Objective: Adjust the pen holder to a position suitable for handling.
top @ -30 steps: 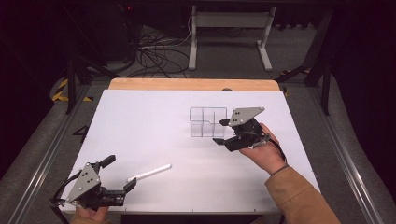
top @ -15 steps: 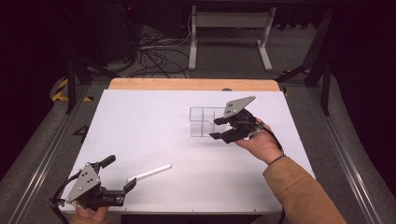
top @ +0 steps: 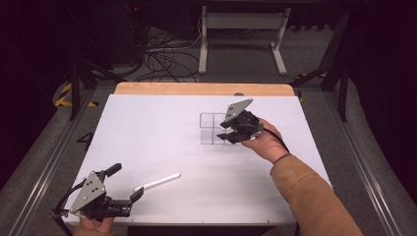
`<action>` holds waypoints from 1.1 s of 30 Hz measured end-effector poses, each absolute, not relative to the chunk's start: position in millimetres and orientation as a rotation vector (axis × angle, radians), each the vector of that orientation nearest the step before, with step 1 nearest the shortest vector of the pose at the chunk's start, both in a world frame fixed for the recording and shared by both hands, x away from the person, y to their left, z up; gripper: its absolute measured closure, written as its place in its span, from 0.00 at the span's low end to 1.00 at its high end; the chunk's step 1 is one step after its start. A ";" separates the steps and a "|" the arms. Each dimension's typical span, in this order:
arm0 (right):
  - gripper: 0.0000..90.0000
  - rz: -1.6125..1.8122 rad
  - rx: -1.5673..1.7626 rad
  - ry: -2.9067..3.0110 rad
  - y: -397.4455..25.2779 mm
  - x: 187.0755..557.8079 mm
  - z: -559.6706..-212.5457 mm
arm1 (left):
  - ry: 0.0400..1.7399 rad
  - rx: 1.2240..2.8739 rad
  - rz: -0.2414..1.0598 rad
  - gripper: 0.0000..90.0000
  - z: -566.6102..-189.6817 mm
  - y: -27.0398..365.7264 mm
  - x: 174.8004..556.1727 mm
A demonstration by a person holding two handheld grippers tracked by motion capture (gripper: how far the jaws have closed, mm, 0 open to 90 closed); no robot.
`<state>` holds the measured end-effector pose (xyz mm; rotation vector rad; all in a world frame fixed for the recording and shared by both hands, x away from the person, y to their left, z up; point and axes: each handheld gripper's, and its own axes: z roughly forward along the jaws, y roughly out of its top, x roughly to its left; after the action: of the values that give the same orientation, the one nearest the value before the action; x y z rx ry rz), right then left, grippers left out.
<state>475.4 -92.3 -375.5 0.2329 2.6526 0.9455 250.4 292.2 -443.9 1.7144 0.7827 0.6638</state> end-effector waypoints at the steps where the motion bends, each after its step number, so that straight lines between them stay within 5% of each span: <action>1: 0.63 0.921 0.223 2.655 -90.6 477.0 -376.6 | 0.780 1.717 0.665 0.01 -443.8 292.3 250.5; 23: 0.68 0.777 0.240 2.739 -61.9 501.9 -398.0 | 0.784 1.709 0.661 0.01 -444.4 293.4 251.1; 33: 0.82 0.722 0.256 2.765 -59.7 504.4 -404.5 | 0.784 1.710 0.660 0.01 -444.5 293.6 251.2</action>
<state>504.4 -59.7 -404.5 0.2560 2.7653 0.7222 251.2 293.6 -444.5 1.7098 0.7837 0.6603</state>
